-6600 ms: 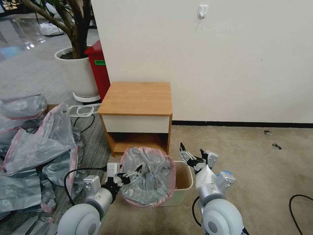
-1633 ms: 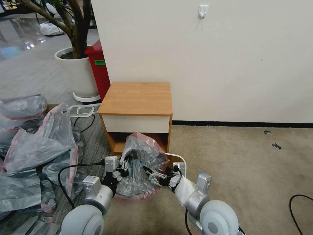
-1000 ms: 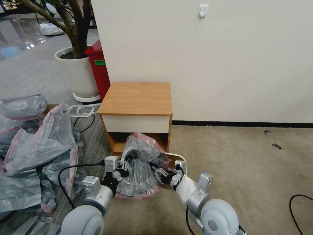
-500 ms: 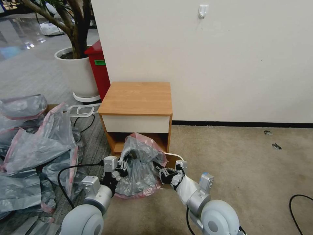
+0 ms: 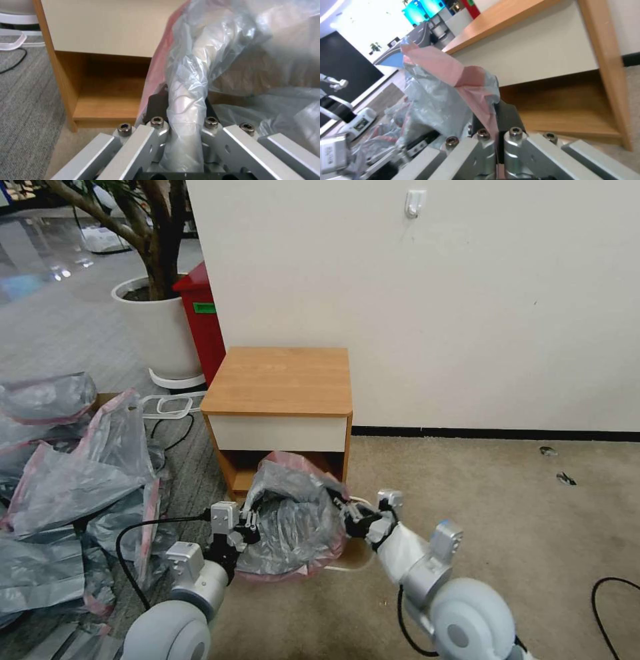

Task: Pick up the garbage bag from the table and place it over the trash can.

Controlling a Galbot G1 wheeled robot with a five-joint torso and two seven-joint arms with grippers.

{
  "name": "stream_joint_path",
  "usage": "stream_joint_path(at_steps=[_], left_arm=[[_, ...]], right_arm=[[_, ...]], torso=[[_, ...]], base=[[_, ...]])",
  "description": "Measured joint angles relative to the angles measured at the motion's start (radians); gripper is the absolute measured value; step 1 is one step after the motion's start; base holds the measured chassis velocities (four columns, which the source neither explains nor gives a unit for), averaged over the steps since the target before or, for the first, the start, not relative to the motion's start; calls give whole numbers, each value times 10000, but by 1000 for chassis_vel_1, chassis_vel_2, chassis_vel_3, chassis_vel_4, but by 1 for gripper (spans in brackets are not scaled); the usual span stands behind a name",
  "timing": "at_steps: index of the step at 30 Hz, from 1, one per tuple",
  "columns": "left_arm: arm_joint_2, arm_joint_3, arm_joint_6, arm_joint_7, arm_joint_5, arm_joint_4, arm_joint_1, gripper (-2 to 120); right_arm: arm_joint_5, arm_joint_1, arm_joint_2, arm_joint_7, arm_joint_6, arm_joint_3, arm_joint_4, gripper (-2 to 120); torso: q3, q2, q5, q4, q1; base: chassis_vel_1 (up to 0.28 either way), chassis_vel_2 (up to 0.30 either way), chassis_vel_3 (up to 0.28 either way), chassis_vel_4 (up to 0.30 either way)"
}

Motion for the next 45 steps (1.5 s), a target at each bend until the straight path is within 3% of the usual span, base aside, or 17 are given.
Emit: stream_joint_path(at_steps=[17, 30, 33, 45], left_arm=[[18, -197, -1038, 293, -364, -60, 238, 6], [-68, -164, -1438, 488, -953, -190, 204, 6], [-101, -162, -1446, 488, -1046, -199, 198, 6], [-398, -174, -1092, 135, -1545, -179, -57, 6]], right_arm=[[622, 146, -1314, 143, 15, 1389, -415, 0], [389, -181, -2081, 103, 90, 1509, -939, 0], [350, -249, -2208, 78, 74, 1553, -999, 6], [65, -842, -2879, -4, -92, 1590, -855, 52]], torso=[[0, 0, 1, 0, 0], [0, 0, 1, 0, 0], [0, 0, 1, 1, 0], [0, 0, 1, 1, 0]], base=[[0, 0, 0, 0], [0, 0, 0, 0], [0, 0, 0, 0], [0, 0, 0, 0]])
